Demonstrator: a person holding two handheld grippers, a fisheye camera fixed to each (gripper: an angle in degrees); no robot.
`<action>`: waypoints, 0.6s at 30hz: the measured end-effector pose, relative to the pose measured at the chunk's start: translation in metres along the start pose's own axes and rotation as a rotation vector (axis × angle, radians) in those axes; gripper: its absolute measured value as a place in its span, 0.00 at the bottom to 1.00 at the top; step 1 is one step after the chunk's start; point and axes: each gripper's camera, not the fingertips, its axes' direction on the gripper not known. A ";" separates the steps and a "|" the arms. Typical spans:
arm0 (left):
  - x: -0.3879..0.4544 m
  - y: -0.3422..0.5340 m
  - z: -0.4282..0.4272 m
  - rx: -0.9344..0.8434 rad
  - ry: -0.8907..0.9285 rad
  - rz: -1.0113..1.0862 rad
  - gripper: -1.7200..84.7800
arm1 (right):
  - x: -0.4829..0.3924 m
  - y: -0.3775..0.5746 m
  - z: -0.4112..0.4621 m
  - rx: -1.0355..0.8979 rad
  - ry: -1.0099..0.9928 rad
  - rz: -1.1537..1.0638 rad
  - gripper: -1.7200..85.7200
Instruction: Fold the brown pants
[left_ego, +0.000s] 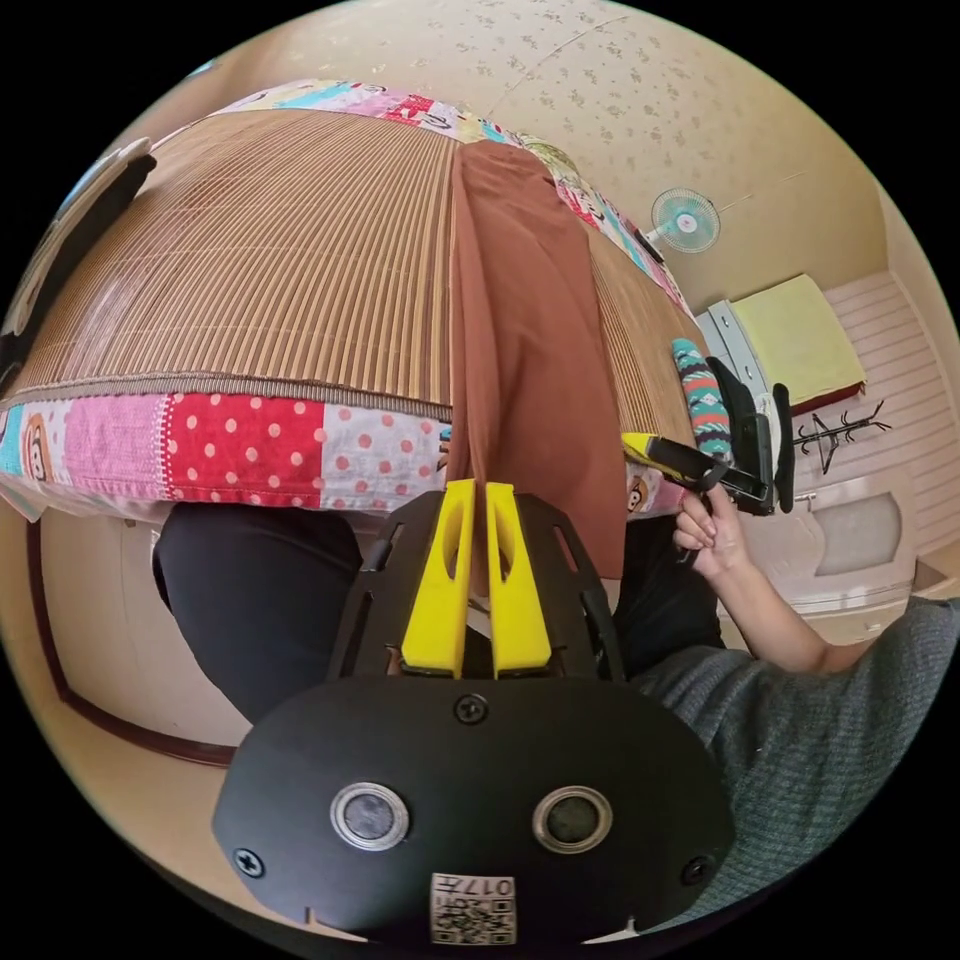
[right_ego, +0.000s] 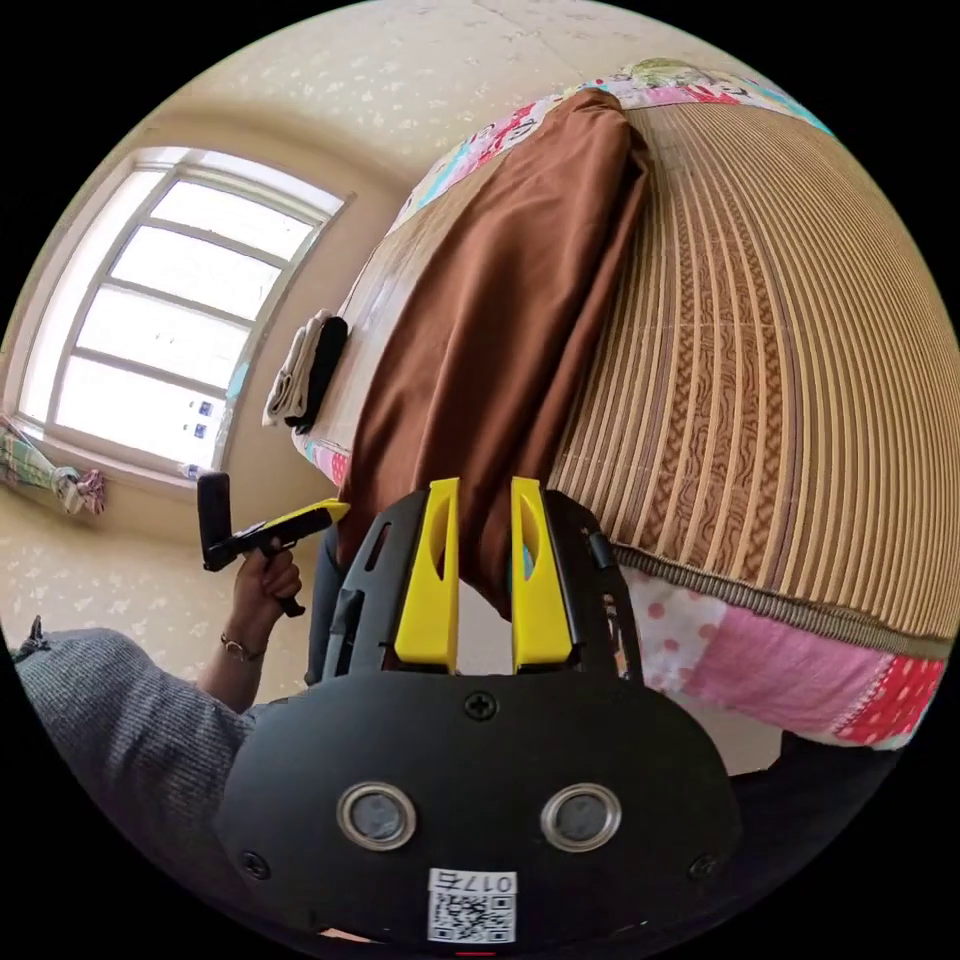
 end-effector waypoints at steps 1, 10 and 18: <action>0.000 -0.001 -0.001 -0.003 0.002 0.000 0.02 | 0.002 0.003 -0.003 0.017 -0.028 0.030 0.11; 0.012 -0.014 0.015 -0.090 -0.080 0.034 0.02 | 0.017 0.010 0.011 -0.132 -0.150 0.040 0.05; 0.017 -0.017 -0.069 0.082 0.295 0.326 0.01 | -0.007 0.007 -0.088 0.042 -0.449 -0.105 0.04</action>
